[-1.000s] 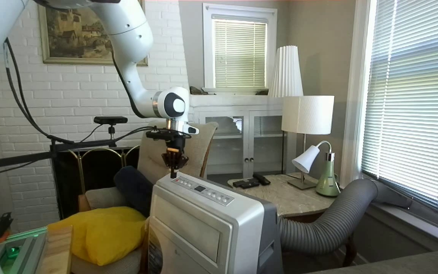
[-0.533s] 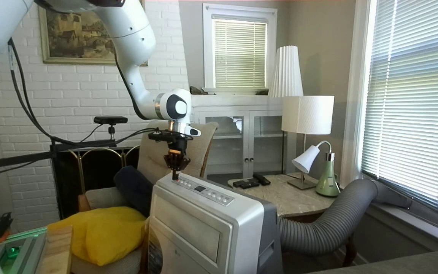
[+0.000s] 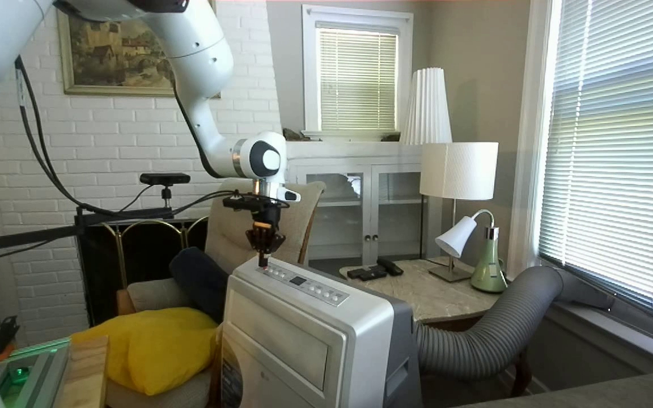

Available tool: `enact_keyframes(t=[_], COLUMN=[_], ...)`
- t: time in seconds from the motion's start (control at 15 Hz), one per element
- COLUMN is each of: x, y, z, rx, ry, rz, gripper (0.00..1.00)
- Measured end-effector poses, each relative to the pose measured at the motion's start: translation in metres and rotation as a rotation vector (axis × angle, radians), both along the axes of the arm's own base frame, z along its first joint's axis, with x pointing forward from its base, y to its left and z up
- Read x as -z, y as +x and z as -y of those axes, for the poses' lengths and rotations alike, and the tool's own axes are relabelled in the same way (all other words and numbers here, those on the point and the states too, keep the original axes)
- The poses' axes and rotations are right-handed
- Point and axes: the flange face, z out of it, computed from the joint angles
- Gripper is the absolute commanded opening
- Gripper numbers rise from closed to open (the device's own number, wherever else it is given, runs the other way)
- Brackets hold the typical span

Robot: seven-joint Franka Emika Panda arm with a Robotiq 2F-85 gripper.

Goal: Turn on the air conditioner.

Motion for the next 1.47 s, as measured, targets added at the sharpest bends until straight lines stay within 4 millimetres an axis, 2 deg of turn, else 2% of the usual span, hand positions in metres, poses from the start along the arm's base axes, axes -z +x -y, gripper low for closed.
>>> enact_keyframes(t=[0.4,1.33,1.4,1.47], x=[0.006,0.004,0.000,-0.006], y=[0.001,0.004,0.004,0.005], z=[-0.003,-0.006,-0.006,-0.007], rx=[-0.002,-0.005,-0.006,-0.007], ry=[-0.001,-0.014,-0.012,-0.010], rz=[-0.007,-0.024,-0.018,-0.012], gripper=[0.00,0.00,0.26,0.28])
